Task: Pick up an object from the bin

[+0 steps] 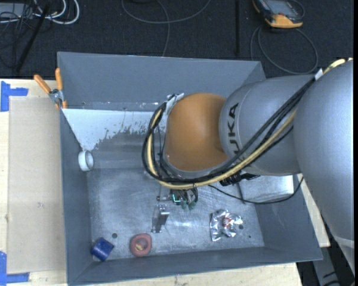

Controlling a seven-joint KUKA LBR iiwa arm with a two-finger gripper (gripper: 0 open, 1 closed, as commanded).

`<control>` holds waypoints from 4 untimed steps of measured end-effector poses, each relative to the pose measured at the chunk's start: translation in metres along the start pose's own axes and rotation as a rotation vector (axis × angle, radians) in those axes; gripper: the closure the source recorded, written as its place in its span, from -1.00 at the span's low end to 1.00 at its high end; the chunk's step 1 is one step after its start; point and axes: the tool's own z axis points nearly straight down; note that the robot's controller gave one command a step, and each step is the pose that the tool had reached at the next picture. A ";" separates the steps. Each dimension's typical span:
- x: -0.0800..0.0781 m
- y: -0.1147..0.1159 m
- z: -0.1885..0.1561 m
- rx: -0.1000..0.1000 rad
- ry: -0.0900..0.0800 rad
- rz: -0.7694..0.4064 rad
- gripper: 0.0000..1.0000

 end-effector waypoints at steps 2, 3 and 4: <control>0.066 0.022 0.028 0.003 -0.022 -0.702 -1.00; 0.071 0.051 0.031 0.003 -0.010 -1.241 -1.00; 0.049 0.053 0.061 0.004 -0.010 -1.309 -1.00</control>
Offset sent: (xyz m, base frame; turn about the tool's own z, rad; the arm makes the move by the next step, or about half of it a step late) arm -0.0508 0.0407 -0.0596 -0.5421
